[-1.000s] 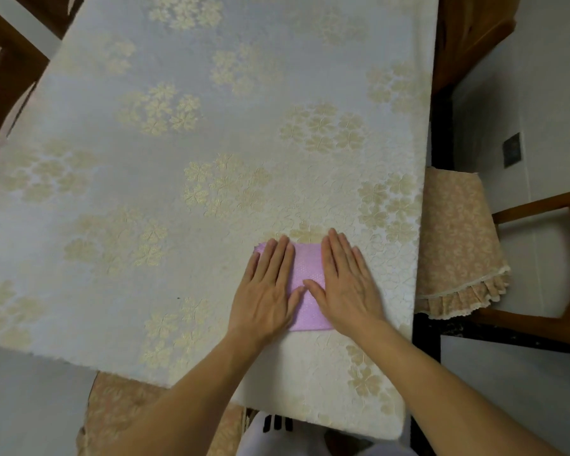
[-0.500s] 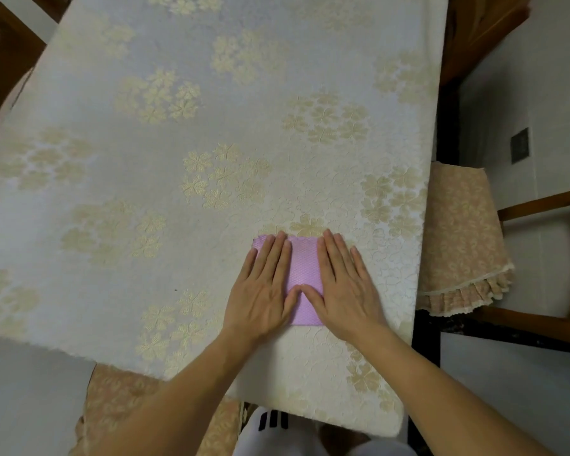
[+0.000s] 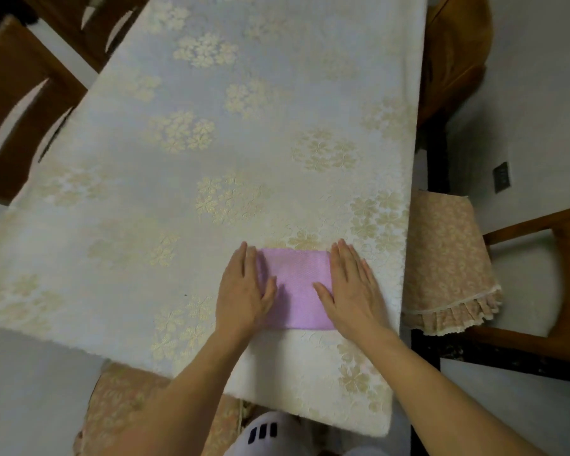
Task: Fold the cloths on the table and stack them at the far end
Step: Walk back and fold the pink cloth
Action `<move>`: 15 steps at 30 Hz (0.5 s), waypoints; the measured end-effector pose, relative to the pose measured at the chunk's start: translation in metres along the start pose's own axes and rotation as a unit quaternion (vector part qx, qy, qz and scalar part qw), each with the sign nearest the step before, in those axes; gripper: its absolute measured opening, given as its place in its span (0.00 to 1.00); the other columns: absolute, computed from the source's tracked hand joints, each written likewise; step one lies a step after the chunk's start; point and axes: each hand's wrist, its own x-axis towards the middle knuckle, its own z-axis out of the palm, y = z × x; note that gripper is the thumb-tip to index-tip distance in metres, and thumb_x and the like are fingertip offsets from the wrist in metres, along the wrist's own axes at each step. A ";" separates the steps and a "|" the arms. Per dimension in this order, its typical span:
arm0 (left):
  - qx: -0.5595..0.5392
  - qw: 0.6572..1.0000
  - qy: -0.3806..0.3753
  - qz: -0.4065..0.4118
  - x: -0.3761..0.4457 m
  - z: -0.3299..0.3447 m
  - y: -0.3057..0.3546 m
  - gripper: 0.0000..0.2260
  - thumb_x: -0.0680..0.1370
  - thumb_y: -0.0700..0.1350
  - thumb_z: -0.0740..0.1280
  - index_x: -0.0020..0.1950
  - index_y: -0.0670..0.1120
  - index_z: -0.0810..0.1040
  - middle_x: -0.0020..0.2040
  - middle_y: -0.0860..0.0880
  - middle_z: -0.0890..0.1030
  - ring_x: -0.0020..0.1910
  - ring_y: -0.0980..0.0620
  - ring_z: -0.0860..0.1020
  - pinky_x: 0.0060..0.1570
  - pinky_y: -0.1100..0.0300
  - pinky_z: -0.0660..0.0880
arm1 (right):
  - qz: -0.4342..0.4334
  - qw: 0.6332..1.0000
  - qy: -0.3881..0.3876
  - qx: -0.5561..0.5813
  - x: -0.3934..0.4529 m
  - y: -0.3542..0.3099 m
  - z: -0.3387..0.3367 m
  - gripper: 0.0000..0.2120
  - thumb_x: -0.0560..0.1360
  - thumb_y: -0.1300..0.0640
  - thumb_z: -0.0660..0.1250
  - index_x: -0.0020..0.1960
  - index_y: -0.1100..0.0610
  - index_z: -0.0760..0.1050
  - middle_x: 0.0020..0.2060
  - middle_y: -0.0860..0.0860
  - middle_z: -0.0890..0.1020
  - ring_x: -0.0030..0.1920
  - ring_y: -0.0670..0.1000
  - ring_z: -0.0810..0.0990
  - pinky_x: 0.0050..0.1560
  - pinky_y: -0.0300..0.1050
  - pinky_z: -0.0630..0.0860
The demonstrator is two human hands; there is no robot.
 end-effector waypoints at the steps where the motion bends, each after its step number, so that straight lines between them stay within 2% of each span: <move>1: -0.037 0.998 0.028 -0.051 -0.003 -0.006 0.000 0.31 0.79 0.58 0.57 0.76 0.39 0.64 0.76 0.39 0.65 0.75 0.40 0.64 0.72 0.51 0.61 | 0.023 1.000 0.012 0.013 -0.004 0.003 -0.008 0.34 0.82 0.40 0.50 0.81 0.59 0.53 0.79 0.56 0.58 0.79 0.55 0.59 0.77 0.51 0.57; 3: -0.071 0.988 0.072 -0.117 -0.009 -0.014 0.001 0.25 0.78 0.54 0.61 0.68 0.39 0.73 0.66 0.38 0.74 0.64 0.38 0.72 0.63 0.50 0.69 | 0.066 0.997 0.024 0.037 -0.011 0.007 -0.019 0.29 0.82 0.46 0.58 0.78 0.60 0.61 0.72 0.58 0.70 0.70 0.59 0.70 0.69 0.55 0.68; 5: -0.109 0.978 0.074 -0.162 -0.012 -0.018 0.006 0.18 0.79 0.49 0.65 0.64 0.39 0.76 0.60 0.38 0.76 0.57 0.39 0.75 0.57 0.50 0.70 | 0.092 0.993 0.038 0.061 -0.016 0.007 -0.024 0.23 0.81 0.51 0.63 0.72 0.60 0.69 0.60 0.59 0.77 0.58 0.61 0.77 0.57 0.56 0.74; 9: -0.129 0.970 0.050 -0.202 -0.015 -0.017 0.014 0.13 0.80 0.45 0.65 0.61 0.39 0.77 0.55 0.41 0.77 0.51 0.44 0.76 0.48 0.58 0.66 | 0.148 0.982 -0.009 0.117 -0.020 -0.002 -0.023 0.14 0.82 0.51 0.60 0.62 0.57 0.76 0.53 0.54 0.80 0.50 0.54 0.78 0.48 0.50 0.76; 12: -0.133 0.967 0.046 -0.211 -0.015 -0.012 0.016 0.11 0.80 0.46 0.66 0.58 0.40 0.77 0.53 0.43 0.79 0.46 0.50 0.73 0.47 0.59 0.67 | 0.200 0.966 -0.022 0.162 -0.020 -0.012 -0.018 0.09 0.82 0.50 0.60 0.51 0.56 0.73 0.46 0.52 0.79 0.43 0.51 0.77 0.42 0.48 0.75; 15: -0.137 0.965 0.030 -0.223 -0.011 -0.007 0.020 0.10 0.80 0.47 0.66 0.55 0.42 0.77 0.50 0.45 0.80 0.45 0.50 0.74 0.45 0.58 0.68 | 0.248 0.952 -0.018 0.181 -0.015 -0.019 -0.015 0.10 0.82 0.48 0.61 0.51 0.55 0.71 0.44 0.50 0.78 0.42 0.51 0.77 0.39 0.46 0.72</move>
